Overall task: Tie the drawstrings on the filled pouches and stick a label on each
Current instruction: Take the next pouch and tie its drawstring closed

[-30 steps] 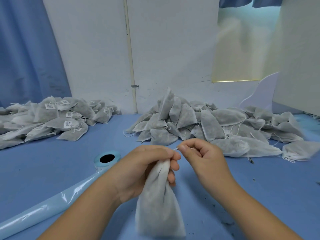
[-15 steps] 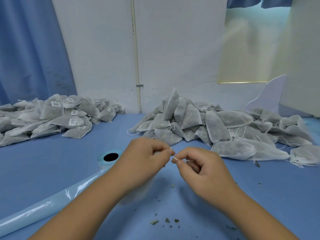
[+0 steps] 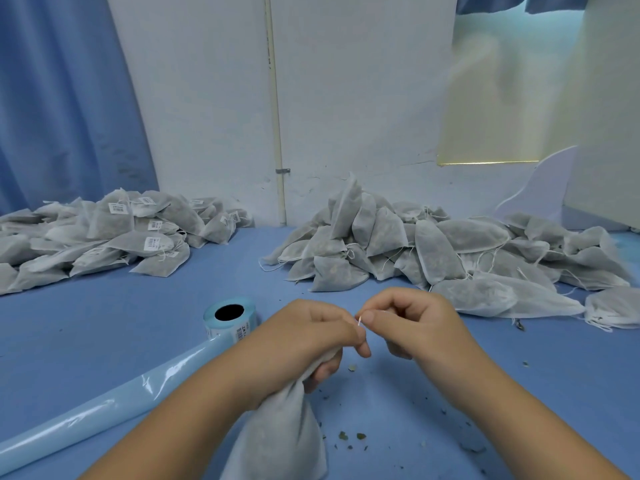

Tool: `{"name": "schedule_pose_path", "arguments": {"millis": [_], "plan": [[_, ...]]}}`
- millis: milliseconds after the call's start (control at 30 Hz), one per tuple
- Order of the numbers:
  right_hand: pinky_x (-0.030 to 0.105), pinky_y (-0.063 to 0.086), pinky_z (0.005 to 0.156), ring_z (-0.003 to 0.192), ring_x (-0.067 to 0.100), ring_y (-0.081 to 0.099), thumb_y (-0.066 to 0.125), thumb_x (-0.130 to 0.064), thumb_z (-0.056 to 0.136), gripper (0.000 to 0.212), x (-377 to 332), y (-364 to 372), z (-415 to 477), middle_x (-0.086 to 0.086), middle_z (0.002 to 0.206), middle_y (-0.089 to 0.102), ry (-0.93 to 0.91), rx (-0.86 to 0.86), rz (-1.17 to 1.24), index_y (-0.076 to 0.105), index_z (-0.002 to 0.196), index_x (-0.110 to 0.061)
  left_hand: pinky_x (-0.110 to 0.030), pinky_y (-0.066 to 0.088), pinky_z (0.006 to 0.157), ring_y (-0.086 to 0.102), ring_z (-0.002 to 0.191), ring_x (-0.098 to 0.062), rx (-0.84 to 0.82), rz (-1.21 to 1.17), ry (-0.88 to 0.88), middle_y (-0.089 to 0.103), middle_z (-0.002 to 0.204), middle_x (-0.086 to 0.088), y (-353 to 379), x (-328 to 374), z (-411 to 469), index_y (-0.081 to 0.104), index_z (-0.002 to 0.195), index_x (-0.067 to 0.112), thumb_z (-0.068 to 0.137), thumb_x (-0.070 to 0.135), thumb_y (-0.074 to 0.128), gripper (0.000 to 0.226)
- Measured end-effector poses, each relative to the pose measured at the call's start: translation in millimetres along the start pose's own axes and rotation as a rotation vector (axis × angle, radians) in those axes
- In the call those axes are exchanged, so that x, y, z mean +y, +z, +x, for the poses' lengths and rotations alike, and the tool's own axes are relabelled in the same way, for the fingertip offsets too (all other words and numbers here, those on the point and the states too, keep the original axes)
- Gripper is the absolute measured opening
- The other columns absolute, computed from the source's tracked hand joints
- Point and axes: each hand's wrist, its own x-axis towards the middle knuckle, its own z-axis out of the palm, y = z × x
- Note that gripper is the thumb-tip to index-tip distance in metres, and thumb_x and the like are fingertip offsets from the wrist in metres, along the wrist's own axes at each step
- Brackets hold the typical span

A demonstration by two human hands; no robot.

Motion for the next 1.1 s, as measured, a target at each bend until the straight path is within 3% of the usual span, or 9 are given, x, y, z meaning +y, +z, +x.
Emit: {"name": "schedule_pose_path", "arguments": {"millis": [133,233,300,367,467,533,633,900,1100], "plan": [[0.024,0.035,0.050,0.051,0.015,0.039,0.067,-0.030,0.075,0.015,4.4,-2.8,3.7,0.002,0.053,0.045,0.174,-0.043,0.005,0.072,0.069,-0.017,-0.017,0.024,0.040,0.023,0.036,-0.011,-0.056,-0.361,-0.107,0.033,0.043,0.001,0.1,-7.9,2.0,0.069,0.072,0.017,0.071,0.033,0.067,0.016],[0.018,0.039,0.050,0.050,0.009,0.047,0.066,-0.036,0.075,0.019,10.4,-0.9,4.3,-0.007,0.053,0.051,0.310,-0.091,-0.118,0.071,0.071,-0.019,-0.016,0.022,0.036,0.022,0.033,-0.008,-0.139,-0.590,-0.187,0.032,0.041,0.004,-0.4,-16.2,6.4,0.069,0.071,0.018,0.074,0.025,0.070,0.008],[0.013,0.040,0.056,0.056,0.000,0.050,0.064,-0.031,0.082,0.012,17.6,0.9,4.6,-0.014,0.062,0.058,0.237,0.012,-0.367,0.068,0.074,-0.022,-0.015,0.022,0.034,0.025,0.030,-0.006,-0.188,-0.736,-0.233,0.033,0.039,0.004,-1.3,-21.6,9.6,0.068,0.070,0.016,0.074,0.025,0.068,0.010],[0.010,0.040,0.071,0.079,-0.005,0.053,0.062,-0.028,0.086,0.004,21.0,1.9,4.1,-0.019,0.085,0.059,0.064,0.147,-0.676,0.061,0.085,-0.032,-0.015,0.021,0.033,0.028,0.028,-0.006,-0.216,-0.859,-0.261,0.034,0.038,0.004,-2.2,-26.5,11.9,0.068,0.070,0.014,0.076,0.025,0.064,0.013],[0.009,0.038,0.077,0.093,-0.002,0.053,0.064,-0.023,0.085,0.013,11.6,1.9,1.3,-0.019,0.095,0.055,-0.149,0.217,-0.592,0.060,0.093,-0.034,-0.016,0.021,0.034,0.030,0.027,-0.007,-0.242,-0.952,-0.272,0.035,0.037,0.004,-2.7,-34.0,12.5,0.066,0.071,0.013,0.078,0.023,0.062,0.013],[0.010,0.041,0.069,0.078,0.000,0.056,0.065,-0.018,0.085,0.014,1.4,4.0,-2.2,-0.017,0.081,0.060,-0.185,0.149,-0.401,0.065,0.083,-0.032,-0.017,0.022,0.034,0.031,0.028,-0.007,-0.262,-0.964,-0.269,0.035,0.037,0.004,-2.2,-37.5,12.3,0.065,0.072,0.013,0.080,0.023,0.061,0.014],[0.012,0.038,0.054,0.054,0.000,0.046,0.065,-0.011,0.084,0.017,-6.2,10.7,-6.4,-0.013,0.059,0.054,-0.083,0.000,-0.240,0.067,0.073,-0.024,-0.016,0.021,0.035,0.030,0.028,-0.007,-0.276,-0.926,-0.262,0.035,0.037,0.003,-0.4,-39.8,12.6,0.065,0.070,0.013,0.080,0.026,0.061,0.016],[0.016,0.034,0.049,0.052,0.006,0.039,0.066,-0.009,0.077,0.018,-0.9,9.1,-4.8,-0.010,0.056,0.048,0.092,-0.103,-0.202,0.067,0.064,-0.021,-0.015,0.026,0.033,0.026,0.032,-0.007,-0.236,-0.772,-0.234,0.036,0.041,0.003,4.6,-42.6,9.7,0.064,0.070,0.016,0.077,0.022,0.069,0.010],[0.016,0.034,0.049,0.051,0.005,0.038,0.067,-0.010,0.077,0.015,4.2,5.5,-4.6,-0.008,0.058,0.050,0.153,-0.190,-0.211,0.068,0.066,-0.020,-0.015,0.025,0.037,0.025,0.037,-0.008,-0.138,-0.575,-0.196,0.038,0.047,0.000,7.0,-43.0,4.0,0.067,0.071,0.015,0.067,0.032,0.074,0.019]]}}
